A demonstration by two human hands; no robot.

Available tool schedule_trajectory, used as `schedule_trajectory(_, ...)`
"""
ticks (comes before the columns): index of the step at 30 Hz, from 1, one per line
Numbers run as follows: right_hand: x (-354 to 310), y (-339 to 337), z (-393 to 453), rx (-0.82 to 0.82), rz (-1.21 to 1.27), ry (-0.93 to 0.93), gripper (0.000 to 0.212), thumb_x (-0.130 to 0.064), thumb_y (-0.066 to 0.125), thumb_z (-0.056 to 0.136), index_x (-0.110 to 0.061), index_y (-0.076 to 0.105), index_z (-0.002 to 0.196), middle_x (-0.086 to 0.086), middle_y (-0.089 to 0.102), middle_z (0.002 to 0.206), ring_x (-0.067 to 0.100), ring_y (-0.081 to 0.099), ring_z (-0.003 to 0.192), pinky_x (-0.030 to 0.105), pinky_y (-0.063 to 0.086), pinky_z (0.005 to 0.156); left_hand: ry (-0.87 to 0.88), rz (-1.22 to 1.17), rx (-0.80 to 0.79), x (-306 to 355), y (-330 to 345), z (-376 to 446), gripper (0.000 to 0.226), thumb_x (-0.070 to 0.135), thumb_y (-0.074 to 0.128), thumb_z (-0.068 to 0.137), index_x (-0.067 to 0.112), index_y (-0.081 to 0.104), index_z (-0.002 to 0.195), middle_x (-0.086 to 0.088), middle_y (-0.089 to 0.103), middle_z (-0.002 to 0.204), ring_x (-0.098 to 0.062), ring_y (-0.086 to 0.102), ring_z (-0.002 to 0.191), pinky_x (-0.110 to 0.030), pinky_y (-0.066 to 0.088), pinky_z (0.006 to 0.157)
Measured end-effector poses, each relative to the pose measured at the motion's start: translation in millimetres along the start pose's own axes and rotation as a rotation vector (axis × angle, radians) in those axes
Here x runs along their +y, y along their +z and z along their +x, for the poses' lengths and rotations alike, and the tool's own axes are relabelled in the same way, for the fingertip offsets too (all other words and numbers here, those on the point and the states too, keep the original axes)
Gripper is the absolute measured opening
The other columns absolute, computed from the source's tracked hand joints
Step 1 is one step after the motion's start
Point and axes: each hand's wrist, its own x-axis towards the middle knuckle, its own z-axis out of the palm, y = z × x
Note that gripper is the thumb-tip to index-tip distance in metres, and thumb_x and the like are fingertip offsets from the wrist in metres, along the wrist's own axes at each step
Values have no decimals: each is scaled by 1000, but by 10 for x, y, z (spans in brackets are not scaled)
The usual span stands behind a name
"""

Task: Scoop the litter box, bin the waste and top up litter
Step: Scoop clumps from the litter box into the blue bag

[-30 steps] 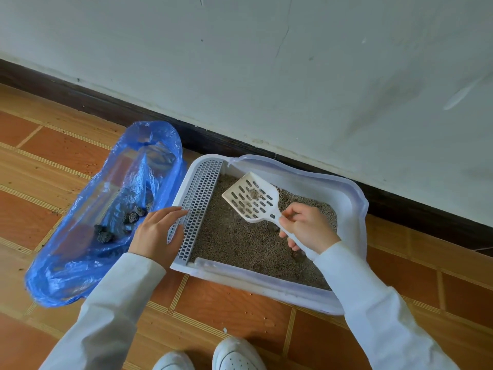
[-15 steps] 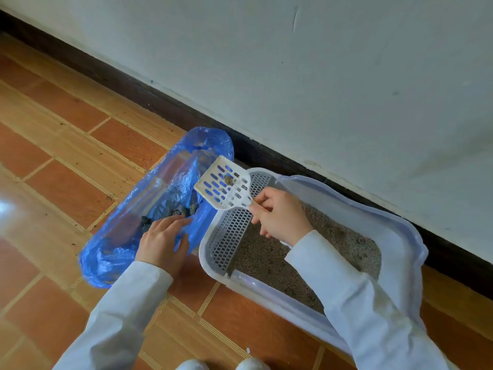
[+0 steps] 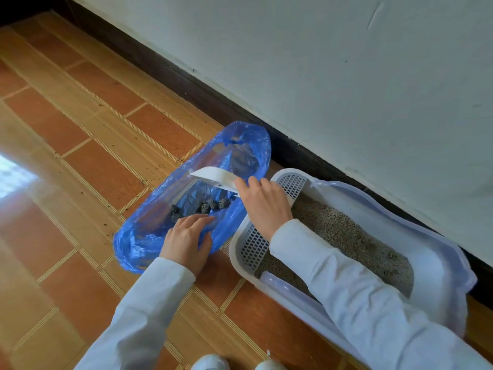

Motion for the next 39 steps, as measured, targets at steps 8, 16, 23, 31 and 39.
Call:
schedule_trajectory(8,499,-335,-493,-258,697,602,10,-29,54,93,-20,56,96,0,68,86,22,65,76,42,56,70,120,-64,-17,238,83,107,36,24,48,83,14,68,111,-6,68,111,-33,62,103,-51,52,84)
schedule_trajectory(16,1201,-706,-1814,-498,833,1102,13,-25,53,95,-16,59,89,0,70,70,15,61,49,30,54,53,373,-70,-104,762,346,308,41,30,39,86,14,68,112,-6,68,110,-32,64,98,-50,54,80)
schedule_trajectory(23,1460,-825,-2344,-793,583,1210,20,-25,43,97,-14,58,90,8,67,76,23,68,67,35,58,66,516,-95,-172,1220,581,360,41,26,40,86,9,68,111,-9,68,109,-32,63,99,-47,53,86)
schedule_trajectory(31,1464,-1021,-2171,-1130,197,955,5,-22,48,91,-18,47,94,-2,46,75,18,52,81,26,41,69,597,-84,-221,1478,781,314,38,24,41,86,10,69,109,-7,69,107,-28,63,99,-43,53,86)
schedule_trajectory(39,1393,-698,-2127,-1177,336,996,9,-16,43,91,-12,50,93,2,49,71,17,52,66,25,40,58,588,-93,-239,1433,808,265,37,24,44,87,10,68,111,-6,69,109,-27,63,101,-44,52,87)
